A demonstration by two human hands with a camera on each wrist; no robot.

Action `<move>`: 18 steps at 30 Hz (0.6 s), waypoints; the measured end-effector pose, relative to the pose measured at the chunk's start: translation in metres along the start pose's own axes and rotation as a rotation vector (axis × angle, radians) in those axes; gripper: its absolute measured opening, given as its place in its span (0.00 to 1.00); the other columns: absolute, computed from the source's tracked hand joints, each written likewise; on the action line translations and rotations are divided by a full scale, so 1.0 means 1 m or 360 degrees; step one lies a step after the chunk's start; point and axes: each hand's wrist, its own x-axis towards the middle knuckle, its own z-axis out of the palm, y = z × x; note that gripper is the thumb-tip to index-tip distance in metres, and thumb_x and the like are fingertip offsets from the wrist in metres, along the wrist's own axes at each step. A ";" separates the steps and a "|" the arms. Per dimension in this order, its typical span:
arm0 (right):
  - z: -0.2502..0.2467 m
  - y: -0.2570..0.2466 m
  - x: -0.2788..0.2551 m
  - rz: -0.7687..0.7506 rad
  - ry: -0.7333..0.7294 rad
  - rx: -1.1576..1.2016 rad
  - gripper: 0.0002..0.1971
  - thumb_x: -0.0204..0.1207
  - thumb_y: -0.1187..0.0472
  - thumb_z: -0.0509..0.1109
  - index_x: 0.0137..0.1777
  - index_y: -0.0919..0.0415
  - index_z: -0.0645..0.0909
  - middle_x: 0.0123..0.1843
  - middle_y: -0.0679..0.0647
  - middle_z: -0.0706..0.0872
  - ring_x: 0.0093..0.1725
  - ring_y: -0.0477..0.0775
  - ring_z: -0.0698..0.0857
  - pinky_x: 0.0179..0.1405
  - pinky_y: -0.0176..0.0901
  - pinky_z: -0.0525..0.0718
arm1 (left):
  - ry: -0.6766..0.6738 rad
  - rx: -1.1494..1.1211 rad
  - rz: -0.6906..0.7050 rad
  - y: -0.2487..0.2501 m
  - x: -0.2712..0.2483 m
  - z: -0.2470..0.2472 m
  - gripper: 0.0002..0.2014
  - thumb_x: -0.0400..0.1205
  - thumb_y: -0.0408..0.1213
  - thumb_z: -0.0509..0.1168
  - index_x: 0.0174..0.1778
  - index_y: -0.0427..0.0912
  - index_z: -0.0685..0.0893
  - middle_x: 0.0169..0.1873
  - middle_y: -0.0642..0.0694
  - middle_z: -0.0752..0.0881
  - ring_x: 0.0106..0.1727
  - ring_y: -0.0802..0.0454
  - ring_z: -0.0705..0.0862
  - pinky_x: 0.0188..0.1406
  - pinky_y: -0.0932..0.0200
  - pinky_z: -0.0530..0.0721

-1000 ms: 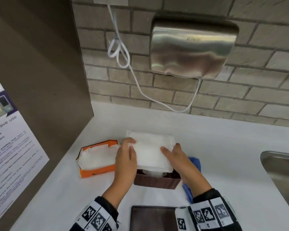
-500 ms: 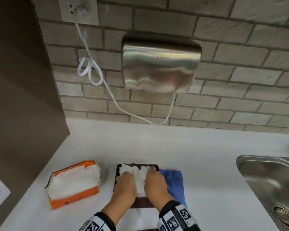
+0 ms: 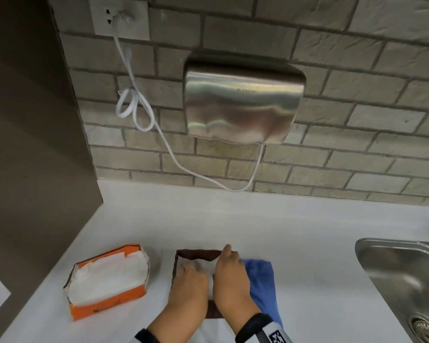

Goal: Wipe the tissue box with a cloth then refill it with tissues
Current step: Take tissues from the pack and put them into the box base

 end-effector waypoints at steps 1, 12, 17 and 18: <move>-0.008 -0.003 0.000 -0.0054 0.0004 -0.0087 0.23 0.66 0.70 0.75 0.61 0.72 0.75 0.51 0.66 0.83 0.49 0.61 0.85 0.44 0.45 0.83 | 0.0023 0.0105 0.0100 -0.004 0.005 0.006 0.27 0.85 0.33 0.58 0.80 0.34 0.57 0.78 0.35 0.59 0.81 0.40 0.57 0.79 0.52 0.61; 0.019 0.006 0.012 -0.0509 -0.0344 -0.0561 0.16 0.84 0.65 0.54 0.68 0.71 0.71 0.68 0.67 0.77 0.69 0.66 0.76 0.64 0.50 0.73 | -0.0201 -0.0085 0.0090 -0.007 0.029 0.007 0.27 0.84 0.40 0.59 0.79 0.40 0.60 0.76 0.39 0.67 0.76 0.44 0.69 0.77 0.53 0.68; 0.025 0.009 0.021 -0.0560 -0.0269 -0.0425 0.19 0.81 0.58 0.60 0.71 0.59 0.73 0.70 0.58 0.80 0.68 0.58 0.78 0.70 0.48 0.74 | -0.0059 -0.0306 0.0233 -0.016 0.007 -0.006 0.20 0.85 0.36 0.57 0.74 0.39 0.70 0.71 0.38 0.73 0.70 0.44 0.75 0.72 0.54 0.75; 0.020 0.011 0.020 -0.0552 -0.0245 -0.0341 0.21 0.80 0.56 0.61 0.72 0.57 0.71 0.70 0.56 0.79 0.68 0.56 0.78 0.69 0.45 0.74 | 0.0041 -0.0425 0.0298 -0.020 0.001 -0.014 0.17 0.85 0.37 0.56 0.71 0.41 0.74 0.69 0.41 0.76 0.67 0.47 0.77 0.69 0.57 0.76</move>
